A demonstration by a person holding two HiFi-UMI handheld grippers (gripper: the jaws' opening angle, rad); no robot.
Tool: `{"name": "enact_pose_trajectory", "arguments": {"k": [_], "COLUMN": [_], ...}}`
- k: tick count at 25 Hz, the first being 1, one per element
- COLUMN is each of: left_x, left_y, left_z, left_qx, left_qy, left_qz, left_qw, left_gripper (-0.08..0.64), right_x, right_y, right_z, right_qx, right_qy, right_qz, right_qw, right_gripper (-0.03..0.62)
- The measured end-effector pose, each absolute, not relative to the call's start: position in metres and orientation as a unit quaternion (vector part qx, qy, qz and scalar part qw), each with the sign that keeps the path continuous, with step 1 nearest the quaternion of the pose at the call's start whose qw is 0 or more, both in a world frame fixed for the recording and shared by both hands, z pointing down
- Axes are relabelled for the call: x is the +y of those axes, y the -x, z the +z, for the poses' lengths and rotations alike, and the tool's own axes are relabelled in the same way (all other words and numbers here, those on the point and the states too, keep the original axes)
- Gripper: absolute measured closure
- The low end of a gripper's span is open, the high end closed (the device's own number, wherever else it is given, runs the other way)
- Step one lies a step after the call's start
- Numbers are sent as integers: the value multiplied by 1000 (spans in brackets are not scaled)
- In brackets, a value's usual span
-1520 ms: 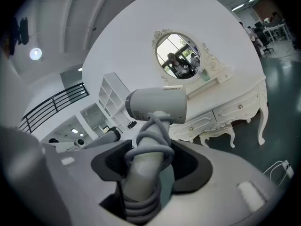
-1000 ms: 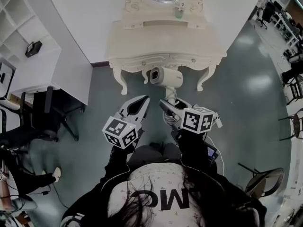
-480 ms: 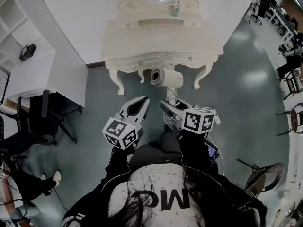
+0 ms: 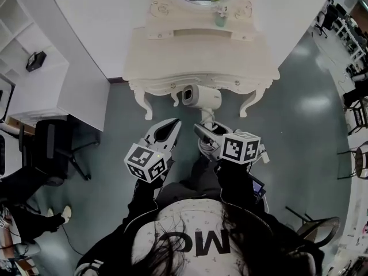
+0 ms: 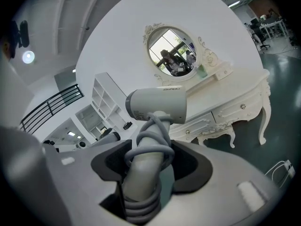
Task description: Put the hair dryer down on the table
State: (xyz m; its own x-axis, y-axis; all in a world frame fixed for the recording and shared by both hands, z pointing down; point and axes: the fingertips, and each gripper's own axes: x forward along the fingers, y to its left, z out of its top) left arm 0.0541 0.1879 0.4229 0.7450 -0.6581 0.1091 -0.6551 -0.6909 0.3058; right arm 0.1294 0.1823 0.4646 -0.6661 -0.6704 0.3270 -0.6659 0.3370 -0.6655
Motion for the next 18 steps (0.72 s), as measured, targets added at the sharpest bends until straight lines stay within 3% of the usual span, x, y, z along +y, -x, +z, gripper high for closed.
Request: {"name": "enact_pose_trajectory", "arguments": {"k": [18], "left_x": [14], "left_y": [-110], "left_z": [410], "left_qx": [-435], "left_qy": [-886], "left_qz": [-13], "left_qw": [159], "left_gripper": [565], "right_x": [-4], "right_y": [-182], "right_z": [470], "right_qx": [844], "right_qy": [337], "right_qz": [-415], "right_qw": [-46], "right_gripper": [327]}}
